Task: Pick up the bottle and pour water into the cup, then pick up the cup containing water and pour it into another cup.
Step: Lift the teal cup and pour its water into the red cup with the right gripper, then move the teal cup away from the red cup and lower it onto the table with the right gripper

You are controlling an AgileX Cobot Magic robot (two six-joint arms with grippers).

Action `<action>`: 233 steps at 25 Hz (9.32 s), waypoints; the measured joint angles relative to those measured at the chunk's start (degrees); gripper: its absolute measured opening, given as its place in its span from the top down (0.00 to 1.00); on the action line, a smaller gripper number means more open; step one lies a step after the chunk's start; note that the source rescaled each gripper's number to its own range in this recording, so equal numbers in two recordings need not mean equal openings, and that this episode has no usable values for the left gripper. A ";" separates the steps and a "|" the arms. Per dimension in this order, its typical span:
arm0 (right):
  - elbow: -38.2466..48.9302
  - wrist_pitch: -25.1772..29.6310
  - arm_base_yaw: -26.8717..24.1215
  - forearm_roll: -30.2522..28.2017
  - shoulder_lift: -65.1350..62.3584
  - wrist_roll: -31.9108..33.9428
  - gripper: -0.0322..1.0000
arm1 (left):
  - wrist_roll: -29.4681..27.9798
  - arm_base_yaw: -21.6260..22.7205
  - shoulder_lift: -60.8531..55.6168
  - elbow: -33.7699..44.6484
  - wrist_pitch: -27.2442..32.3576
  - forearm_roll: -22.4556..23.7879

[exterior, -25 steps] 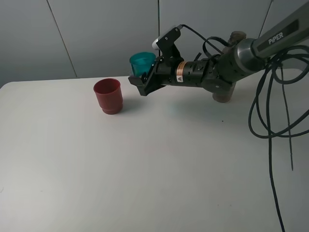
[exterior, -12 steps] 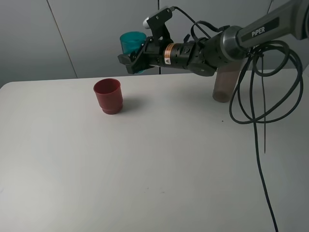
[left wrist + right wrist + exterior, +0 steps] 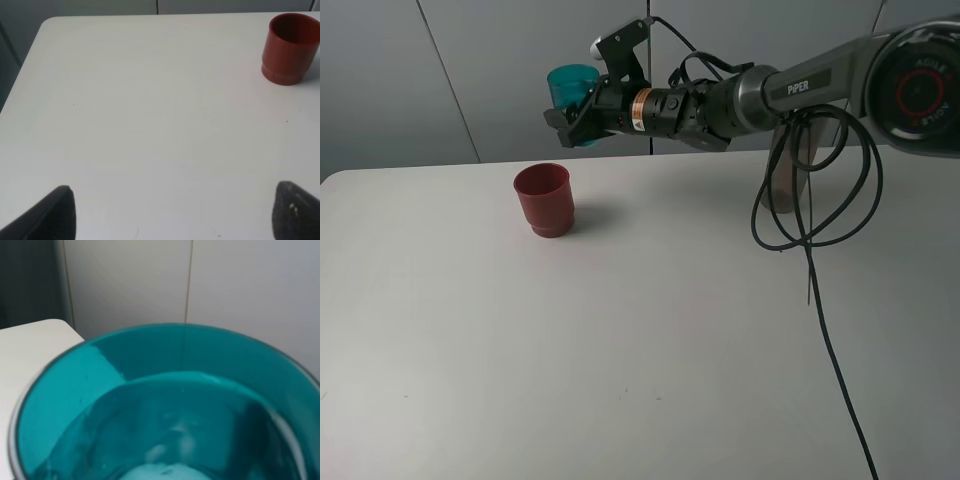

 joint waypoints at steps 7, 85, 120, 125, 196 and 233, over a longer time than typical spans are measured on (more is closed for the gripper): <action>-6.48 3.03 0.46 -3.93 3.08 0.43 0.92 | 0.00 0.00 0.00 0.00 0.00 0.00; -7.85 9.25 4.17 13.24 3.08 -75.86 0.92 | -0.10 0.00 0.00 0.00 0.00 0.00; -7.93 0.44 4.17 16.15 3.08 -102.36 0.92 | -0.10 0.00 0.00 0.00 0.00 0.00; -7.98 -0.84 4.17 16.63 3.08 -106.20 0.92 | -0.10 0.00 0.00 0.00 0.00 0.00; 72.54 -14.40 -4.93 43.24 -40.26 -40.02 0.93 | -0.01 0.00 0.00 0.00 0.00 0.00; 72.18 -37.42 -5.15 38.72 -13.77 -42.68 0.32 | -0.13 0.00 0.00 0.00 0.00 0.00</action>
